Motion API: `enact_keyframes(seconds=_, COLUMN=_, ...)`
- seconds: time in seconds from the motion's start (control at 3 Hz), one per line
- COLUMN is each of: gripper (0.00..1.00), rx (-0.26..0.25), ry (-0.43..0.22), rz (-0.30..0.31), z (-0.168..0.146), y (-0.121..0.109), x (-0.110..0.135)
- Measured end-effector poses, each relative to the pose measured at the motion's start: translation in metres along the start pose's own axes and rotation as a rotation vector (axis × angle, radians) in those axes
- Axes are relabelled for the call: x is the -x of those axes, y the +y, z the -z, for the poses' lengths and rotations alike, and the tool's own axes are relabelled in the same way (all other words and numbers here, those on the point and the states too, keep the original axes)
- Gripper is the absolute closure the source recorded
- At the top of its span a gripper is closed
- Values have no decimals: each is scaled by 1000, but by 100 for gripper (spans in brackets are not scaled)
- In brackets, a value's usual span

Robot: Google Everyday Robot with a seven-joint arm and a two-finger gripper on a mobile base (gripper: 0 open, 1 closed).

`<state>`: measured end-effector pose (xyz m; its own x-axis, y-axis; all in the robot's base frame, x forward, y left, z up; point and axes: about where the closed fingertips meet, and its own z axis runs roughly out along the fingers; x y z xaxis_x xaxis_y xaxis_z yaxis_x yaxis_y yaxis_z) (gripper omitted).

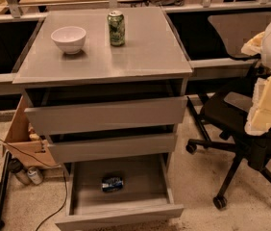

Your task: Pick pepsi can from bottom drawer and place on counter

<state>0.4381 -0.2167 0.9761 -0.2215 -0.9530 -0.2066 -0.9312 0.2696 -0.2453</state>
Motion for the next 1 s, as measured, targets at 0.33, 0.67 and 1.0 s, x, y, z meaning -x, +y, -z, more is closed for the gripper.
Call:
enact_keyframes(seconds=0.33, gripper=0, rx=0, ry=0, rz=0, z=0, y=0, x=0)
enact_keyframes(seconds=0.67, gripper=0, rx=0, ry=-35, rz=43, z=-15, y=12, x=8)
enact_keyframes(seconds=1.0, gripper=0, rx=23, ry=-118, rz=88, z=-48, y=36, x=17)
